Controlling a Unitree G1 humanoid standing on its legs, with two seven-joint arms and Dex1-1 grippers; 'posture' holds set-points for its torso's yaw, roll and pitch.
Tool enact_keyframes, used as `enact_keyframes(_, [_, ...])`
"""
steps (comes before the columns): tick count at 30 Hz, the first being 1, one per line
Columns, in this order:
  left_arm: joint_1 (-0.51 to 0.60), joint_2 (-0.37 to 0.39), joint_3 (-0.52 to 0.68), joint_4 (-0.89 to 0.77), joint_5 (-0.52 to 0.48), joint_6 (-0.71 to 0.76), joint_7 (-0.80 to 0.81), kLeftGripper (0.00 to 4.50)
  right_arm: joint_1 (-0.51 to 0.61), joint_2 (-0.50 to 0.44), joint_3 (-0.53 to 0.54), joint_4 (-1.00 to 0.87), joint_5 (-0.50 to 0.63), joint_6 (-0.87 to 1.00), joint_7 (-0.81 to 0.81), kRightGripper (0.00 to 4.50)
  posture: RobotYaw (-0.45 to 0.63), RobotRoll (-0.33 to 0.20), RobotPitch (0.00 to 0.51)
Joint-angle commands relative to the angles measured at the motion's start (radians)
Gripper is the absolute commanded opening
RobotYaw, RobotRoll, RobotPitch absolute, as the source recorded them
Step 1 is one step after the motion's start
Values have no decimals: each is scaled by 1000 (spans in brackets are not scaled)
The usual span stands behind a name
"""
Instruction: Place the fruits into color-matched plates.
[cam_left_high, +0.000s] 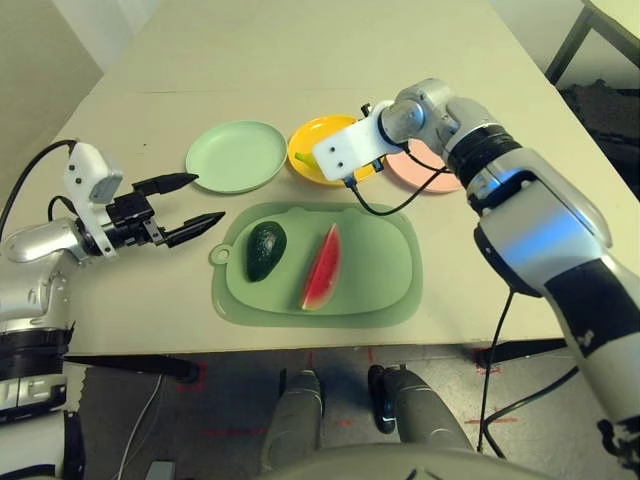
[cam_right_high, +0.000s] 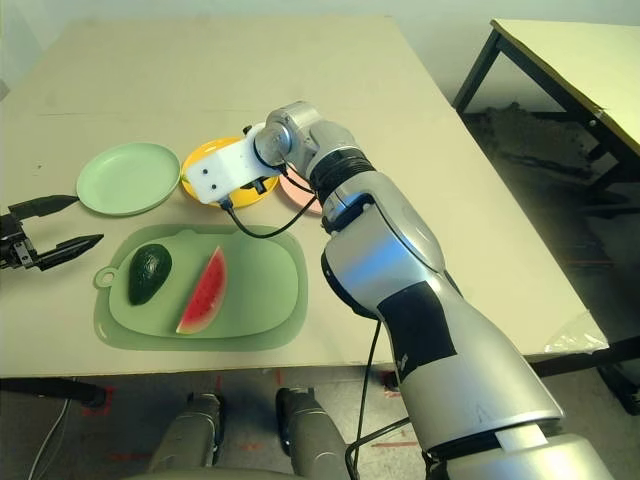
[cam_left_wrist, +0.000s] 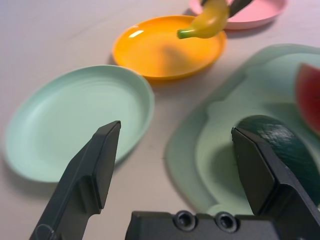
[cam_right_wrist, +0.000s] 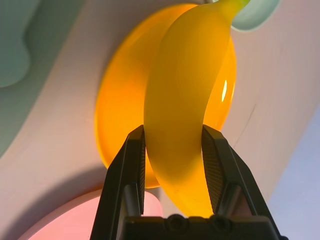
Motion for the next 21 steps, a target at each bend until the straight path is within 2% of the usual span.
enact_keyframes(1, [19,13,14,-36,5,19,10,4500,17,10,6,15,-30,18,-34,1647,143,0,198])
enact_keyframes(21, [86,42,36,-95,-4,46,10,4500,75,24,1,25,-68,79,-91,1647,175,0,236])
